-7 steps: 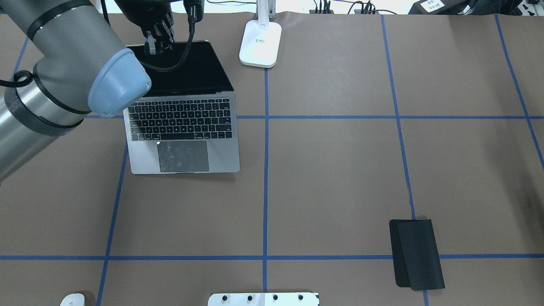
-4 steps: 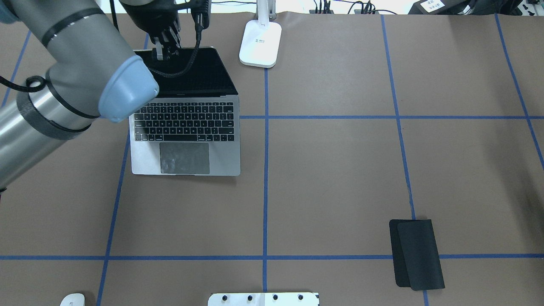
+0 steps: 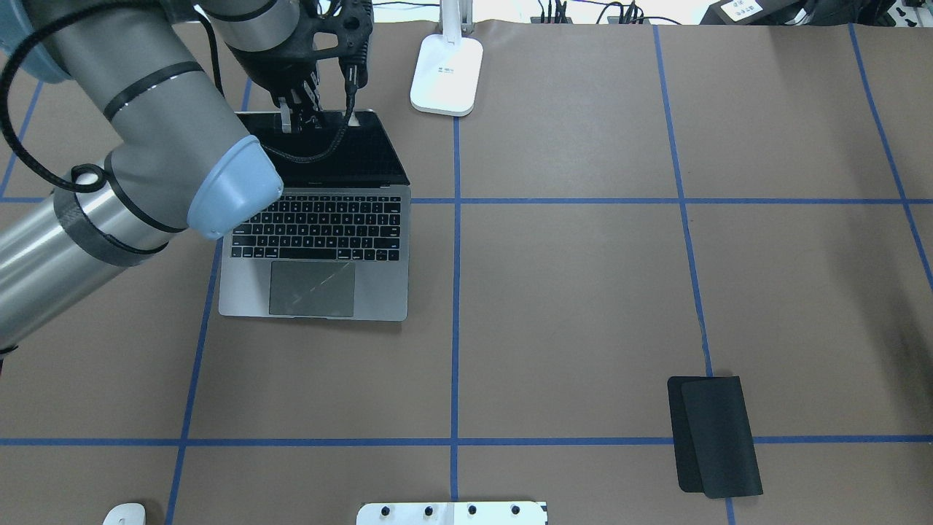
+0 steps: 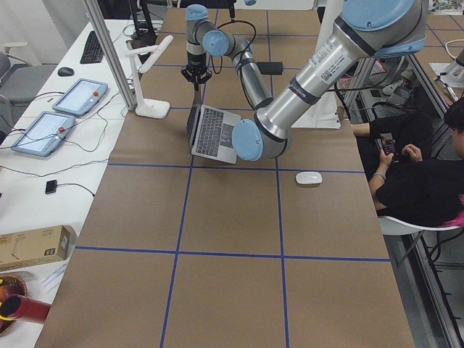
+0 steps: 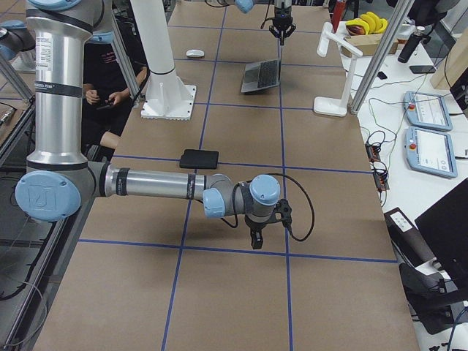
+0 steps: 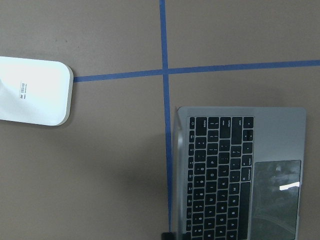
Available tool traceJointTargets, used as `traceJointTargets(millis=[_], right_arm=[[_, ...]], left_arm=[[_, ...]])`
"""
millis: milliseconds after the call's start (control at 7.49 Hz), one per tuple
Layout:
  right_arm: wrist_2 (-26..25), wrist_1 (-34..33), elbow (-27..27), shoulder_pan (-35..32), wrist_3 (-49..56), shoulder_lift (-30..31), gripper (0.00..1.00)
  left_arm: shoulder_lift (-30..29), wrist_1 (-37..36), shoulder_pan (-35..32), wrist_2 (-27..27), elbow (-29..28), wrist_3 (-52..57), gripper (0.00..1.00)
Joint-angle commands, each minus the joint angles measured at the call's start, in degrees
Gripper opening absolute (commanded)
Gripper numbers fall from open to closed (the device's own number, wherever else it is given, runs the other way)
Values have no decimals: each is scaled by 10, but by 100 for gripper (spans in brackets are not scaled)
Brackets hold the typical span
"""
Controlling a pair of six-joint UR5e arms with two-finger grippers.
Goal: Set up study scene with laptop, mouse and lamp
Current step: 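Lift the laptop lid upward with the left gripper to open it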
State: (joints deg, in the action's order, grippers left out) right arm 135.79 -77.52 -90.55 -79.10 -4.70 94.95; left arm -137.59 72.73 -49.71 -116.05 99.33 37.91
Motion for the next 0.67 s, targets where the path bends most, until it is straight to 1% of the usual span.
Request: traceJointTargets(millis=[0, 534], right_arm=[[0, 0, -1, 0, 2, -2, 100], [0, 0, 1, 0, 2, -3, 100]], left_arm=[[0, 38, 9, 38, -18, -35, 0], [0, 56, 38, 41, -17, -56, 0]])
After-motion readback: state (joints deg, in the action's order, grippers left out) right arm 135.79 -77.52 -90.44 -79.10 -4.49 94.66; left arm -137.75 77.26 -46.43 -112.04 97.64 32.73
